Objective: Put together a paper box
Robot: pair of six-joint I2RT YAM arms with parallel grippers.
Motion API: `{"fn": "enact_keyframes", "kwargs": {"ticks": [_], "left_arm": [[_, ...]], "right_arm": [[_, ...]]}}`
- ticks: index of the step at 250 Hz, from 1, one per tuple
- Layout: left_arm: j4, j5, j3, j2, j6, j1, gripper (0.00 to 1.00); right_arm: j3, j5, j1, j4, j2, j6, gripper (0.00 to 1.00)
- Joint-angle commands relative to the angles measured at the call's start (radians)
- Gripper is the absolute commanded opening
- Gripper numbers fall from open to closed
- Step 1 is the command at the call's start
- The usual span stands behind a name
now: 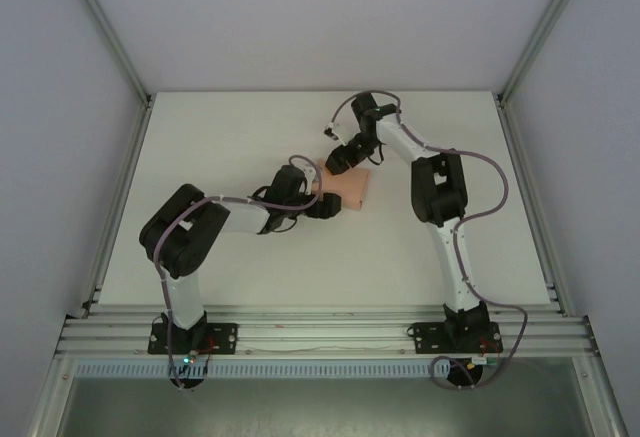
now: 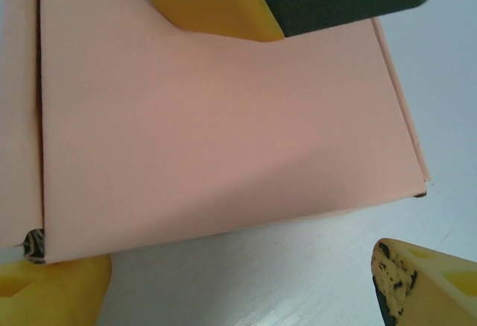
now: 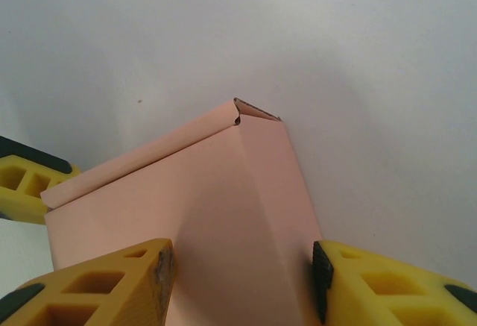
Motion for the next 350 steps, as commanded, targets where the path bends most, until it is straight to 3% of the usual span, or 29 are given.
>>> {"fn": "enact_keyframes", "kwargs": {"ticks": [1,96,154,206,253,272,306,350], "left_arm": [[0.178,-0.010,-0.025,-0.007,0.021,-0.033,0.91],[0.258,0.084,-0.038,0.037,0.115,-0.034,0.93],[0.228,0.067,-0.066,-0.007,0.131,-0.035,0.93],[0.181,0.009,-0.157,-0.099,0.128,-0.035,0.94],[0.192,-0.017,-0.223,-0.151,0.101,-0.035,0.95],[0.194,-0.008,-0.243,-0.182,0.096,-0.036,0.96],[0.126,-0.005,-0.263,-0.268,0.105,-0.044,1.00],[0.016,-0.152,-0.311,-0.484,0.112,-0.047,1.00]], "right_arm": [[-0.042,-0.175,0.131,-0.275,0.105,-0.099,0.50],[0.005,-0.199,0.142,-0.459,0.150,-0.343,0.47],[-0.039,-0.084,0.141,-0.285,0.097,-0.160,0.46],[-0.018,-0.019,0.125,-0.236,0.048,-0.076,0.67],[0.092,0.048,0.058,-0.217,0.041,0.023,0.78],[0.140,0.042,0.033,-0.206,0.041,0.033,1.00],[0.216,0.091,0.018,-0.169,0.038,0.076,1.00],[0.224,0.210,-0.003,-0.028,-0.023,0.188,1.00]]}}
